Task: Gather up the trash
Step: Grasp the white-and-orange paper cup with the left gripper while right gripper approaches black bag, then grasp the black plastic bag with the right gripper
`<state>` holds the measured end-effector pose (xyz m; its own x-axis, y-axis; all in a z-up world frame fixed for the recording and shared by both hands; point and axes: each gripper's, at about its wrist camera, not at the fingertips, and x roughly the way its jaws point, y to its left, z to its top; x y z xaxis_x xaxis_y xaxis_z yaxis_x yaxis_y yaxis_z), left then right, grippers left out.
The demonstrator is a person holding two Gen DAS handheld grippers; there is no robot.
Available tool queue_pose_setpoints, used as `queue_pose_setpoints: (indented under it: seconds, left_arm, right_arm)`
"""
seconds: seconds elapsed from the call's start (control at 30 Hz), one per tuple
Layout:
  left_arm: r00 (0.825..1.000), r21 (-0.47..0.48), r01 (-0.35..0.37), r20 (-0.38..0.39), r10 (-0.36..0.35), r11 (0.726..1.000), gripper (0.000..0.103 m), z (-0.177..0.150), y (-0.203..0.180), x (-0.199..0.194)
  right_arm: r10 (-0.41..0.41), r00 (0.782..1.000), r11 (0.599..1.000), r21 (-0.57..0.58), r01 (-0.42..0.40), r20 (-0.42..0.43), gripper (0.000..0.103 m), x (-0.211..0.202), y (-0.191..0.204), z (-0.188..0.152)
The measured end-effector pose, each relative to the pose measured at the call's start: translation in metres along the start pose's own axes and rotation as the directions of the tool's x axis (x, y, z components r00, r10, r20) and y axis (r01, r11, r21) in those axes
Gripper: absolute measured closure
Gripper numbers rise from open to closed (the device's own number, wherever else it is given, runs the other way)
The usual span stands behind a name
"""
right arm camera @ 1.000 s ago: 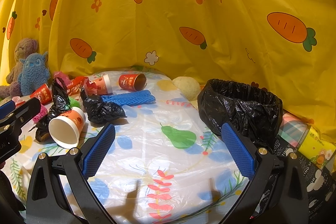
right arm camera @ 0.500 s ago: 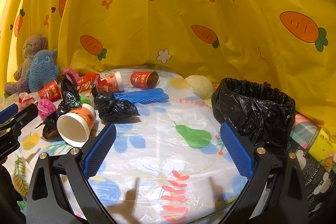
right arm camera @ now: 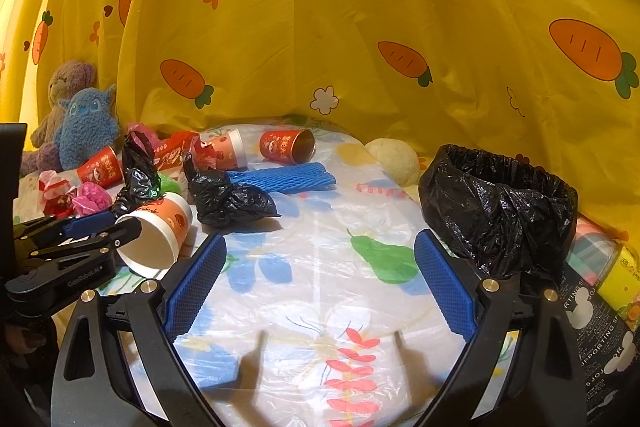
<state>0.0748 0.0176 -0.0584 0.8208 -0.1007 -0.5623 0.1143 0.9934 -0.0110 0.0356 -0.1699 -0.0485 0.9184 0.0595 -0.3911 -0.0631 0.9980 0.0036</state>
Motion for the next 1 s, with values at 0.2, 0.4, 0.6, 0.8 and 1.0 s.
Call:
queue_pose_setpoints:
  seconds: [0.2,0.4,0.6,0.8,1.0]
  left_arm:
    - [0.997,-0.019,0.029,-0.076,-0.031,0.999,0.087,0.002,0.002,0.015]
    - [0.997,-0.039,0.054,-0.054,-0.056,0.998,0.101,0.003,0.004,0.011]
    - [0.996,-0.068,0.085,0.01,-0.085,0.994,0.101,0.002,0.007,-0.013]
    - [0.994,-0.159,0.063,0.103,-0.047,0.985,0.101,0.007,0.03,-0.052]
    - [0.986,-0.212,-0.008,0.164,0.043,0.977,0.101,0.017,0.051,-0.074]
  right_arm:
    - [0.033,0.999,0.999,-0.01,-0.033,-0.021,0.016,0.01,0.009,0.0]
    - [0.06,0.997,0.998,-0.016,-0.061,-0.038,0.026,0.017,0.017,-0.001]
    - [0.072,0.996,0.997,-0.013,-0.073,-0.052,0.03,0.026,0.018,0.0]
    - [0.111,0.992,0.993,-0.025,-0.112,-0.062,0.031,0.043,0.028,0.009]
    - [0.17,0.979,0.983,-0.054,-0.176,-0.112,0.031,0.076,0.059,0.023]
